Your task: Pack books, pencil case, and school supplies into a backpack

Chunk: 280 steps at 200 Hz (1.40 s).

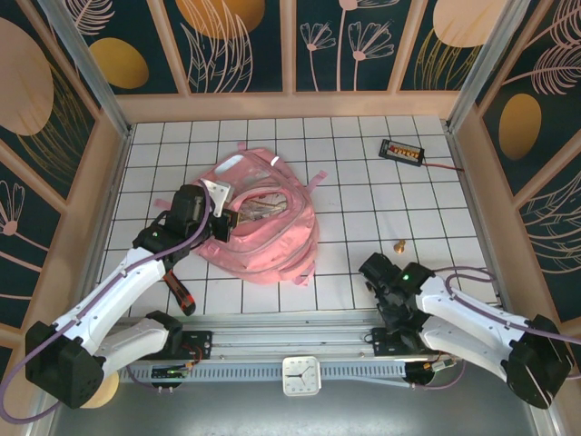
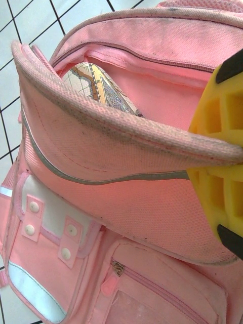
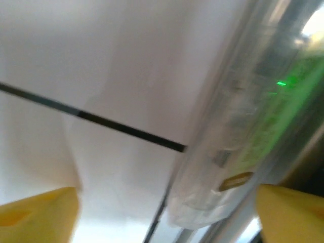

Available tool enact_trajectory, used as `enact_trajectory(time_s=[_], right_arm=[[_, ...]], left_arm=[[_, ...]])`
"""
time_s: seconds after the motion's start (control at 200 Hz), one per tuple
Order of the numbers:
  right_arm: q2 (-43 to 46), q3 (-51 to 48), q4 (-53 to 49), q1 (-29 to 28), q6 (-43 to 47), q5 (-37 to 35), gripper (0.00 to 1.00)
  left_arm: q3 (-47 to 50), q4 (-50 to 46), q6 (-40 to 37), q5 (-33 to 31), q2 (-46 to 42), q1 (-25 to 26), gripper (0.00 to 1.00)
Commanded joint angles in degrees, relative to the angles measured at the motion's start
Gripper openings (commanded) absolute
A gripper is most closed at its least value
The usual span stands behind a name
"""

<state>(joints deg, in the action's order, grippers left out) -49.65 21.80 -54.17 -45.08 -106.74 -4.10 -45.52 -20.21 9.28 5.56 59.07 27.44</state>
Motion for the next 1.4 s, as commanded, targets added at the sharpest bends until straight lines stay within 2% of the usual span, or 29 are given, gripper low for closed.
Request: enact_trajectory(time_s=[0.0,0.06,0.095,0.245,0.3,0.635,0.841,0.941,1.041,1.206,1.266,1.396], right_arm=[[-0.5,-3.3,-1.7,0.3,-4.1,0.1,0.44],[-0.6,-3.4,-1.6,0.4,-4.4,-0.1,0.21],[-0.7,-3.4,-1.6,0.4,-4.4,-0.1,0.12],[-2.0,-2.2,-2.5,0.5,-3.7,0.2,0.07],[-2.3,-0.9,-3.5,0.4,-3.2,-0.1,0.0],[-7.5,16.8,-11.3,0.3,2.5,-3.8,0.0],[-13.3,26.0,-8.8,0.9,7.2,-5.2,0.0],[-17.2,30.5,-2.3,1.2,13.3,-6.5,0.0],[-23.4,36.7,6.2,1.4,24.0,-5.8,0.0],[-29.1,47.8,19.7,-3.0,41.4,-7.2,0.0],[-29.0,48.1,27.8,-3.6,47.2,-3.4,0.0],[-29.8,48.2,36.5,-3.9,48.3,2.7,0.0]], left_arm=[[-1.1,5.9,0.4,2.2,-1.7,0.4,0.0],[-1.0,5.7,0.3,2.0,-1.7,0.4,0.0],[-0.9,5.7,0.1,1.9,-1.7,0.4,0.0],[-0.5,5.9,0.0,1.7,-1.7,0.4,0.0],[-0.4,5.9,-0.1,1.7,-1.7,0.4,0.0],[0.3,6.6,-0.1,1.2,-1.9,0.4,0.0],[0.0,6.8,0.0,1.2,-1.7,0.4,0.0],[-0.3,6.5,0.3,1.8,-1.5,0.4,0.0],[-0.7,6.3,0.8,2.5,-1.2,0.4,0.0],[-2.4,5.2,1.7,3.2,-0.9,0.4,0.0],[-3.1,5.0,2.0,3.2,-1.2,0.4,0.0],[-4.9,4.5,3.2,3.2,-1.4,0.4,0.0]])
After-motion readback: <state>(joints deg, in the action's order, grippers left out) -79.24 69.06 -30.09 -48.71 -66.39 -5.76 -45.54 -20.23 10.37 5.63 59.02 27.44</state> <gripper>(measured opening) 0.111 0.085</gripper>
